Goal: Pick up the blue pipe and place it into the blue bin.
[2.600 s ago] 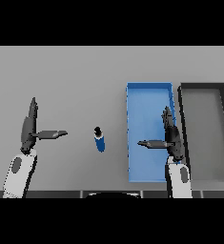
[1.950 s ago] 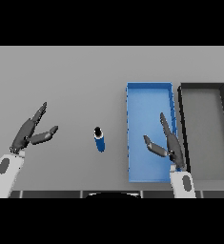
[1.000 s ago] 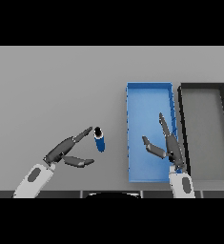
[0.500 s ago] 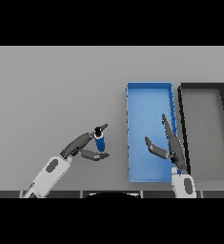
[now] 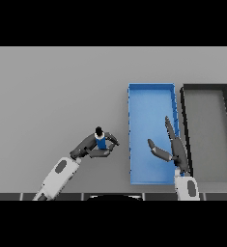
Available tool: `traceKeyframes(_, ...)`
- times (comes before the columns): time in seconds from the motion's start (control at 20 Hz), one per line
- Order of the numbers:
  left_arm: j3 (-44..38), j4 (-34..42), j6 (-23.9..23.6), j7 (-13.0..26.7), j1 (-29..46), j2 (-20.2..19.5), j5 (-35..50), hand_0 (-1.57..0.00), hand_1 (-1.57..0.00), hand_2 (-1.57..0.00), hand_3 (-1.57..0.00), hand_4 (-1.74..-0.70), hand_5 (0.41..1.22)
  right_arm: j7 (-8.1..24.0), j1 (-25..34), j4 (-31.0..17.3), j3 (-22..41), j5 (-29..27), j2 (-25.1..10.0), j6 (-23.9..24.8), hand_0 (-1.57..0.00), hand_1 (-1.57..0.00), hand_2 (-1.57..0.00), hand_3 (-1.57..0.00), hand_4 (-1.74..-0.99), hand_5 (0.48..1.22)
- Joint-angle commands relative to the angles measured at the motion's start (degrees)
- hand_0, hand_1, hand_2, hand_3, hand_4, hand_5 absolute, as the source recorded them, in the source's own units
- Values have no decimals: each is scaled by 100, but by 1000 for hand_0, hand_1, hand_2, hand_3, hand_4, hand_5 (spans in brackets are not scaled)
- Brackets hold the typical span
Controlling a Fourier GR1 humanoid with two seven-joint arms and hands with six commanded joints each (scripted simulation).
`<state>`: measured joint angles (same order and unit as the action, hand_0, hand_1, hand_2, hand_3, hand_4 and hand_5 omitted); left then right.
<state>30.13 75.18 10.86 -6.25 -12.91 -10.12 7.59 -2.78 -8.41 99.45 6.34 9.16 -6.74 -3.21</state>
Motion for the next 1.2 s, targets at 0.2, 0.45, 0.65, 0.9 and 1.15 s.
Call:
traceKeyframes(0.2, 284, -49, -90, -498, 3, 88, -262, -1221, -1278, -1296, -1225, -1626, 1101, 36, 94, 20, -19, -4, 3, 30, 1, 1, 1, 1, -1195, 603)
traceKeyframes(0.45, 273, 323, -313, -521, 12, 137, -210, -1456, -1475, -1481, -1406, -1702, 1182, 8, 86, 1, 19, 14, 20, 6, 1, 1, 1, 1, -1189, 603)
traceKeyframes(0.65, 269, 856, -367, -465, -90, 168, -66, -1524, -1532, -1534, -1454, -1725, 1205, 96, 96, 6, -30, 64, -37, 55, 1, 1, 1, 1, -1180, 604)
traceKeyframes(0.9, 403, 1373, -335, 103, -256, 146, -4, -1556, -1558, -1559, -1486, -1736, 1216, -179, 9, 24, -67, 54, -75, 56, 1, 1, 1, 1, -1144, 601)
traceKeyframes(1.15, 469, 1456, -326, 397, -337, 169, -61, -1566, -1567, -1567, -1496, -1739, 1219, -155, 49, 40, -80, 5, -144, -26, 1, 1, 1, 1, -1127, 605)
